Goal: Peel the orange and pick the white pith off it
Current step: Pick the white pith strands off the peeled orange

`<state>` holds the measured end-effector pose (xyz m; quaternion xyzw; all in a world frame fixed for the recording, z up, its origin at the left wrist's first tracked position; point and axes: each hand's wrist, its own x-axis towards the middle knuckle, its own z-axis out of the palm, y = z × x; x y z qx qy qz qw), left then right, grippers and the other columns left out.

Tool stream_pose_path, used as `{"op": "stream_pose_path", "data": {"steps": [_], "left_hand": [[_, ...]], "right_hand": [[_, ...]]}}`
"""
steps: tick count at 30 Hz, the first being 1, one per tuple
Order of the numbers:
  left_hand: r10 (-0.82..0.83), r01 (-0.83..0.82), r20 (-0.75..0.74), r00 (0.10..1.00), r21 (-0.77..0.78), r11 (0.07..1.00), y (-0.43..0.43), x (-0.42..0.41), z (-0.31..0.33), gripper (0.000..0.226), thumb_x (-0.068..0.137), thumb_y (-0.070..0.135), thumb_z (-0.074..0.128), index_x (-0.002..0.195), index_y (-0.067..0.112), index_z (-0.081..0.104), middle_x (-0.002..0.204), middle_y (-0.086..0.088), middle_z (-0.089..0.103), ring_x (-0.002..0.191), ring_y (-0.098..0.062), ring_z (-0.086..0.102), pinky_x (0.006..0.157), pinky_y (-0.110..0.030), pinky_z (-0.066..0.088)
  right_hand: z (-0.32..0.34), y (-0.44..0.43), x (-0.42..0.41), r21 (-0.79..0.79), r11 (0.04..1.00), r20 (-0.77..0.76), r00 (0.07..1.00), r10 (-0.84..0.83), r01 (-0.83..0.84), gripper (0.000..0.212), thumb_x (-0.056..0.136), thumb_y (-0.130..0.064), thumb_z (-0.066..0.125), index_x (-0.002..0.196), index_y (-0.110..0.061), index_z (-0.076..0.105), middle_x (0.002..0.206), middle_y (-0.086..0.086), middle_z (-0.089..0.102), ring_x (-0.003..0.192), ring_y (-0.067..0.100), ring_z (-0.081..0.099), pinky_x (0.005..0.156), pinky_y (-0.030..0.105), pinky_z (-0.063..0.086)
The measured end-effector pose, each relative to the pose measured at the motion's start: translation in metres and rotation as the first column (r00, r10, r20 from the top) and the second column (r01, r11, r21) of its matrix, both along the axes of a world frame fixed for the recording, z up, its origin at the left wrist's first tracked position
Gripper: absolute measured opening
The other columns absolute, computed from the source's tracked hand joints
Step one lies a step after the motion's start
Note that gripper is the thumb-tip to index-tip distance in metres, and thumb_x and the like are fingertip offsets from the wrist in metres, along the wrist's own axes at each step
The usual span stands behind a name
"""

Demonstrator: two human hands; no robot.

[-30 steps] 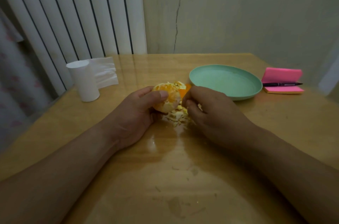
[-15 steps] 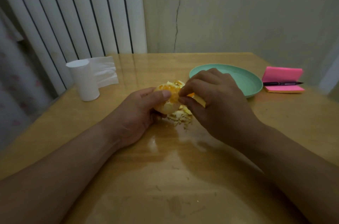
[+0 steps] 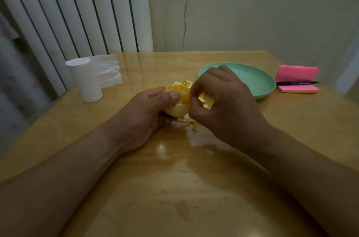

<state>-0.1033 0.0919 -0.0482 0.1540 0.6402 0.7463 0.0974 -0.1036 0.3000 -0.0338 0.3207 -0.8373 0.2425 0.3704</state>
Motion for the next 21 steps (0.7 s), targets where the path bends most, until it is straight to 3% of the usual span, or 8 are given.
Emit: {"op": "stream_pose_path", "data": {"steps": [4,10,16,19,21], "left_hand": [[0.002,-0.002,-0.013,1.000,-0.006,1.000,0.0006,-0.0005,0.0001,0.029,0.092,0.033,0.066,0.110,0.012,0.070,0.097,-0.005,0.066,0.084,-0.014,0.061,0.071,-0.028,0.049],[-0.026,0.026,-0.010,1.000,0.046,0.999,0.0019,0.0003,0.0006,0.029,0.094,0.031,0.062,0.114,0.013,0.073,0.101,-0.003,0.069,0.089,-0.013,0.063,0.076,-0.028,0.051],[-0.037,0.037,-0.008,0.999,0.071,0.997,0.0019,0.0009,0.0010,0.033,0.093,0.030,0.061,0.117,0.010,0.072,0.101,-0.003,0.070,0.089,-0.012,0.065,0.073,-0.024,0.054],[-0.030,0.030,0.003,1.000,0.086,0.996,0.0020,0.0014,0.0015,0.038,0.094,0.029,0.059,0.123,0.007,0.070,0.106,-0.005,0.069,0.091,-0.012,0.065,0.076,-0.025,0.054],[-0.038,0.037,0.008,0.999,0.111,0.993,0.0017,0.0014,0.0010,0.033,0.094,0.029,0.059,0.118,0.011,0.073,0.107,-0.005,0.069,0.092,-0.012,0.064,0.076,-0.025,0.054]], "right_hand": [[-0.0032,-0.0031,0.0029,-0.140,0.990,0.056,0.998,0.000,0.008,0.009,0.085,-0.016,0.076,0.089,-0.016,0.069,0.086,-0.008,0.061,0.083,0.010,0.051,0.072,0.014,0.037],[-0.0060,-0.0041,0.0056,-0.357,0.934,0.247,0.966,0.082,0.012,0.009,0.088,-0.020,0.080,0.094,-0.020,0.073,0.087,-0.011,0.069,0.084,0.011,0.066,0.073,0.033,0.055],[-0.0055,-0.0035,0.0059,-0.450,0.893,0.323,0.932,0.167,-0.004,0.005,0.091,-0.019,0.078,0.095,-0.019,0.075,0.086,-0.009,0.072,0.084,0.015,0.070,0.074,0.043,0.061],[-0.0044,-0.0028,0.0061,-0.468,0.884,0.343,0.921,0.187,-0.005,0.003,0.092,-0.019,0.077,0.094,-0.019,0.075,0.084,-0.007,0.073,0.081,0.015,0.070,0.073,0.041,0.061],[-0.0039,-0.0018,0.0056,-0.496,0.868,0.360,0.909,0.209,-0.003,0.004,0.093,-0.016,0.077,0.092,-0.018,0.075,0.081,-0.006,0.072,0.077,0.012,0.069,0.069,0.032,0.060]]}}
